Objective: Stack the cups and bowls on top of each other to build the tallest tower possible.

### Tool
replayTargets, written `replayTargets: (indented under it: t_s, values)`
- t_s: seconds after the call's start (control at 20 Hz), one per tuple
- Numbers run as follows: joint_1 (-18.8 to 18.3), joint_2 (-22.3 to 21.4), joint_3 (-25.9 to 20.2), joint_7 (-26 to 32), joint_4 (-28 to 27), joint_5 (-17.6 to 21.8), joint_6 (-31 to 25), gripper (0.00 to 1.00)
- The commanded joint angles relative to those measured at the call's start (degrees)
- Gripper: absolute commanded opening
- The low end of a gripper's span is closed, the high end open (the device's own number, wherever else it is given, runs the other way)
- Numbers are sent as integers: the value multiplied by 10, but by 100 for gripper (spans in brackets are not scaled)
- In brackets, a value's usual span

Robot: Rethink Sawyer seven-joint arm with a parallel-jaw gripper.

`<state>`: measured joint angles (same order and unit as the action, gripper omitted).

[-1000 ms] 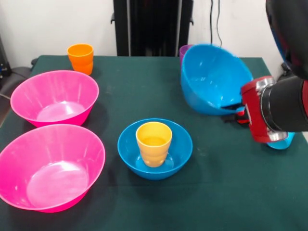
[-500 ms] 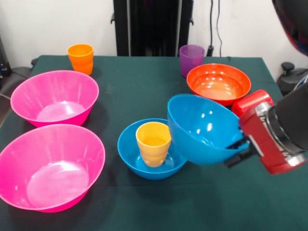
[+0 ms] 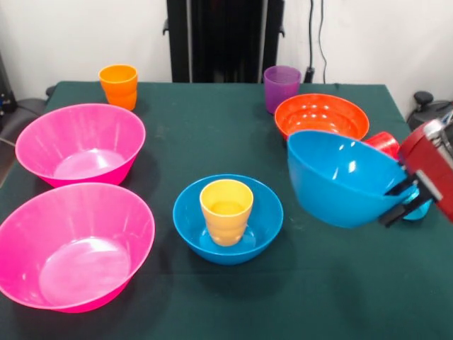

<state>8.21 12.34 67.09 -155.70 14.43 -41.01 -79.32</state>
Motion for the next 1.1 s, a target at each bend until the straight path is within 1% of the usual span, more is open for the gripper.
replayTargets:
  t_s: [0.05, 0.15, 0.25, 0.4, 0.5, 0.9, 1.05, 1.1]
  values:
    - [2, -59, -133, 251, 88, 79, -5, 0]
    - [-1, -62, -149, 265, 97, 90, 0, 0]
    - [-8, -62, -164, 284, 102, 102, 17, 0]
    - [-20, -54, -177, 302, 97, 120, 40, 0]
    - [-27, -49, -182, 313, 91, 127, 40, 0]
    - [-60, -21, -204, 364, 54, 122, -1, 0]
    - [-68, -11, -210, 370, 46, 116, -3, 0]
    - [-69, -9, -213, 369, 46, 117, 8, 0]
